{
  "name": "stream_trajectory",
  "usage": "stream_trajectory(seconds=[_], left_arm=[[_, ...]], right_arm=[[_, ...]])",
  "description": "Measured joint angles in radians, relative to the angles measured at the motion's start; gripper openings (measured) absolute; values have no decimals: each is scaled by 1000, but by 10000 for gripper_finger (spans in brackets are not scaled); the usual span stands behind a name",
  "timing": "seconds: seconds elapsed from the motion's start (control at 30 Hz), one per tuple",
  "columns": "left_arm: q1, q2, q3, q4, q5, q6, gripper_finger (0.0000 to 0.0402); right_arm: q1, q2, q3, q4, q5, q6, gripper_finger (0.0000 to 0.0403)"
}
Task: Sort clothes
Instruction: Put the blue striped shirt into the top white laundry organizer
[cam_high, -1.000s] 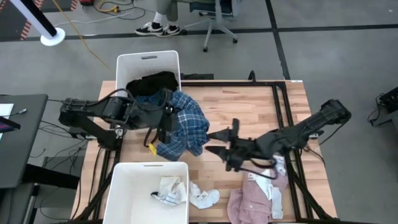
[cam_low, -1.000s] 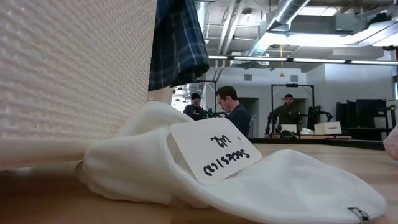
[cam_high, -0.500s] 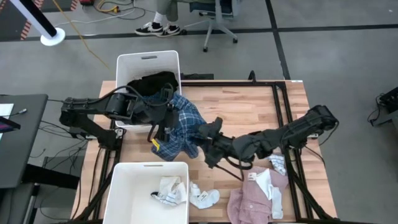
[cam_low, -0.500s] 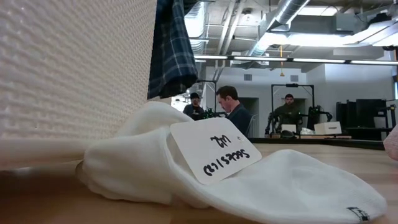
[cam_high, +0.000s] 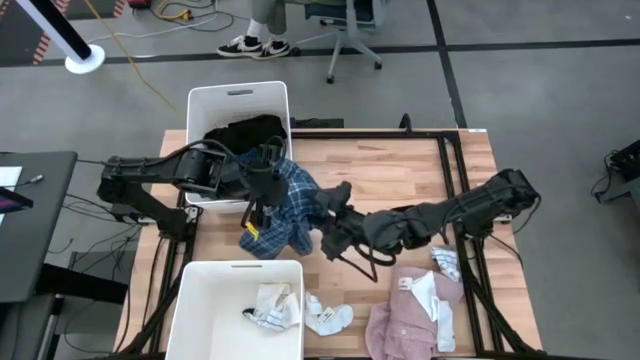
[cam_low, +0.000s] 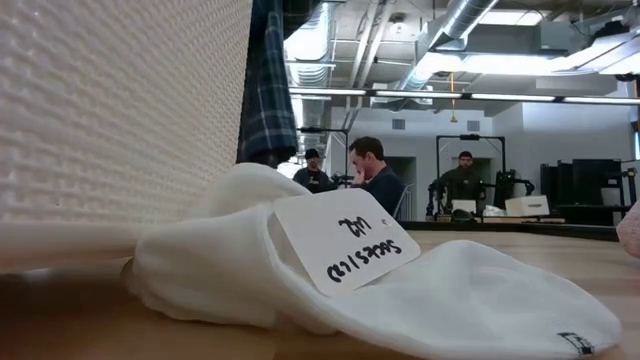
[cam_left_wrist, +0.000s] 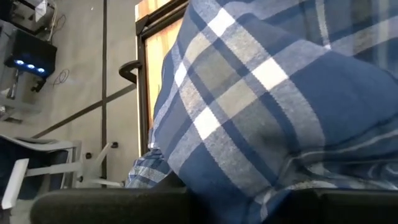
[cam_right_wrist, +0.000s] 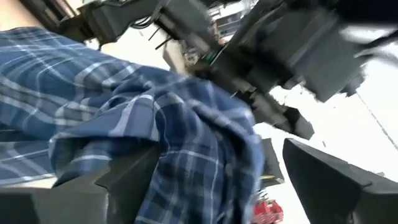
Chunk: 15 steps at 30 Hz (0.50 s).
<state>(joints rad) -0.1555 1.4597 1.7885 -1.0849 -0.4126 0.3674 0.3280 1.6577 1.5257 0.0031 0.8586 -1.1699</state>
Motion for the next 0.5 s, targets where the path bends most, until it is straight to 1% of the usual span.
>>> stream_trajectory(seconds=[0.13,0.27,0.37,0.5], left_arm=[[0,0,0,-1,21,1,38],[0,0,0,1,36,-6,38],[-1,9,0,5,41,-3,38],[-1,20,0,-1,68,-2,38]], right_arm=[[-14,0,0,-48,-4,103,308],[-12,0,0,-35,-5,108,241],[-9,0,0,-30,-3,117,168],[-15,0,0,-30,2,190,46]])
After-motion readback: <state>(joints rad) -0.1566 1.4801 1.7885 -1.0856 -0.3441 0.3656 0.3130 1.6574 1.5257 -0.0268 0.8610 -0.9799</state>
